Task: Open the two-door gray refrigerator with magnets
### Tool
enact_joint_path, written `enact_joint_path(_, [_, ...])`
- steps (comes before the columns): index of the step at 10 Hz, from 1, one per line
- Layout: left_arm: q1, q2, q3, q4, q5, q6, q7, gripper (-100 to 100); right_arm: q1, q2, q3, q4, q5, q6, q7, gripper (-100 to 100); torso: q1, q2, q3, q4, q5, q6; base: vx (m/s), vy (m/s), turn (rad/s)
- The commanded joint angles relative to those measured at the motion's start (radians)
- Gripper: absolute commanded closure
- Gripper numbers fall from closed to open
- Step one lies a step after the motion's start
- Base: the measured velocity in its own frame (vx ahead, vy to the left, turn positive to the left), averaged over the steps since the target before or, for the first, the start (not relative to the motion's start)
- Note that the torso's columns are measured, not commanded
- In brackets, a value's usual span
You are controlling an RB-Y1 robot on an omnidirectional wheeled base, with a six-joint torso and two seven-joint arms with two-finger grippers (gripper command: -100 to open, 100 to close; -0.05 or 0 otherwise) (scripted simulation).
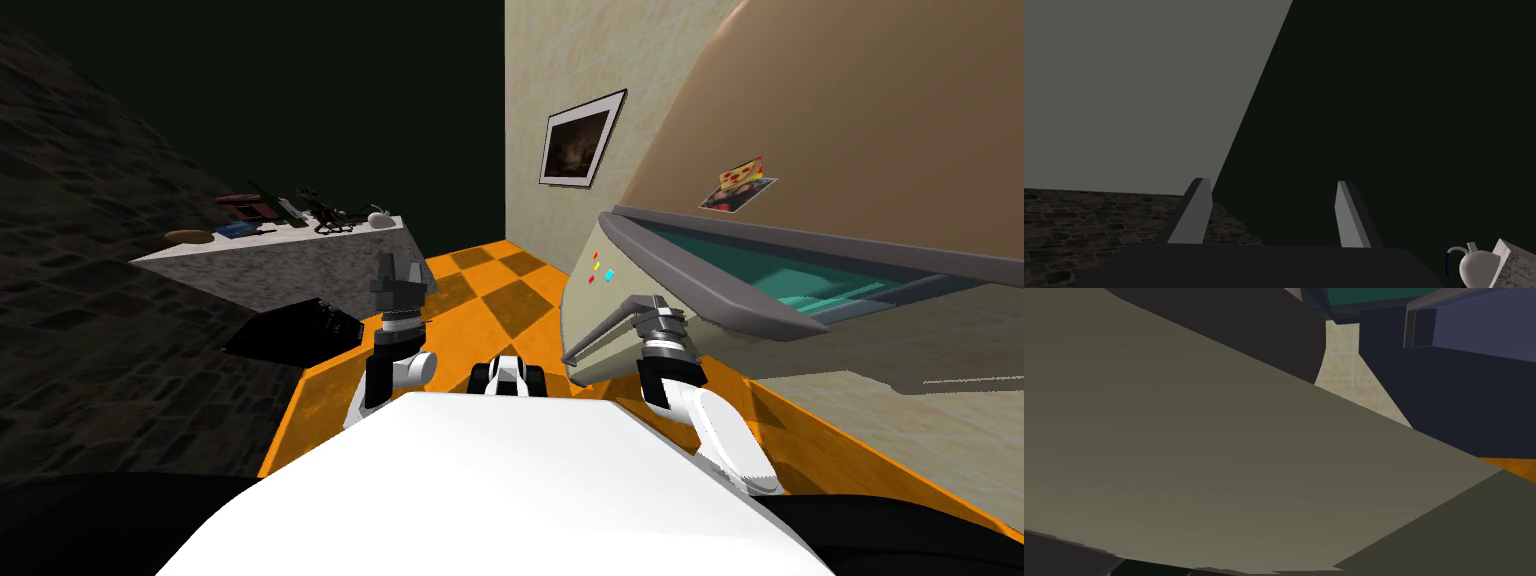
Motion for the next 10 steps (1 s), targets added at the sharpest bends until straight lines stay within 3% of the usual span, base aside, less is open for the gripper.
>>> enact_joint_path(1, [0.000, 0.000, 0.000, 0.000, 0.000, 0.000, 0.000, 0, 0.000, 0.015, -0.020, -0.012, 0.003, 0.031, 0.009, 100, -0.003, -0.003, -0.002, 0.000, 0.000, -0.003, 0.141, 0.276, -0.031])
enact_joint_path(5, [0.000, 0.000, 0.000, 0.000, 0.000, 0.000, 0.000, 0, 0.014, 0.034, -0.035, -0.025, 0.004, 0.074, 0.022, 100, 0.000, -0.003, -0.003, 0.000, 0.002, -0.002, 0.144, 0.241, -0.028])
enact_joint_path(6, [0.000, 0.000, 0.000, 0.000, 0.000, 0.000, 0.000, 0, 0.067, -0.001, -0.040, -0.054, -0.036, 0.081, 0.010, -100, 0.001, -0.004, -0.003, 0.000, 0.002, -0.002, 0.106, 0.131, -0.067])
enact_joint_path(8, [0.000, 0.000, 0.000, 0.000, 0.000, 0.000, 0.000, 0, 0.115, -0.029, -0.057, -0.098, -0.073, 0.099, 0.002, -100, -0.011, 0.007, 0.003, 0.002, -0.002, 0.002, 0.039, -0.023, -0.038])
enact_joint_path(9, [0.000, 0.001, 0.001, 0.000, 0.000, 0.000, 0.000, 0, 0.138, -0.042, -0.065, -0.119, -0.091, 0.108, -0.002, -100, -0.009, 0.006, 0.003, 0.003, 0.000, 0.001, 0.024, -0.035, -0.032])
enact_joint_path(10, [0.000, 0.000, 0.000, 0.000, 0.000, 0.000, 0.000, 0, 0.138, -0.042, -0.065, -0.119, -0.091, 0.108, -0.002, -100, -0.002, 0.004, 0.001, 0.004, 0.001, 0.000, 0.014, -0.028, -0.010])
